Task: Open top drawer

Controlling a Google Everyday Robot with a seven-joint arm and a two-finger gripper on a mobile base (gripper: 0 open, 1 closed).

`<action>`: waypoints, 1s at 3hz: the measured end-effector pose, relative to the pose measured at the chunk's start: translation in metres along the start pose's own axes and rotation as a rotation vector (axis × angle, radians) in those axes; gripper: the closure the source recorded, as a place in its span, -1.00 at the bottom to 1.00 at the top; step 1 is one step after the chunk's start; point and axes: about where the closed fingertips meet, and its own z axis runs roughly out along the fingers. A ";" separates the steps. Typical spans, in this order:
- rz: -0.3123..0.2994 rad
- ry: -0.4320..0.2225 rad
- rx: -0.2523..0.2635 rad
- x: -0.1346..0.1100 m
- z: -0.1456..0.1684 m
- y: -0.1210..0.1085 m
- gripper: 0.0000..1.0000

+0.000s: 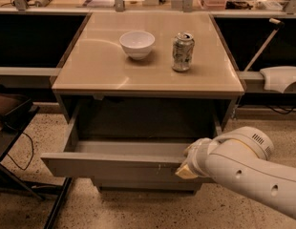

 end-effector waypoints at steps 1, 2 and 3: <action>0.009 -0.001 0.009 0.006 -0.005 0.007 1.00; 0.017 -0.002 0.017 0.010 -0.011 0.015 1.00; 0.017 -0.002 0.017 0.010 -0.011 0.015 1.00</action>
Offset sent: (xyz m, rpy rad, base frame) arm -0.3195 -0.0371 -0.0270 0.0515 -0.1571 -0.2606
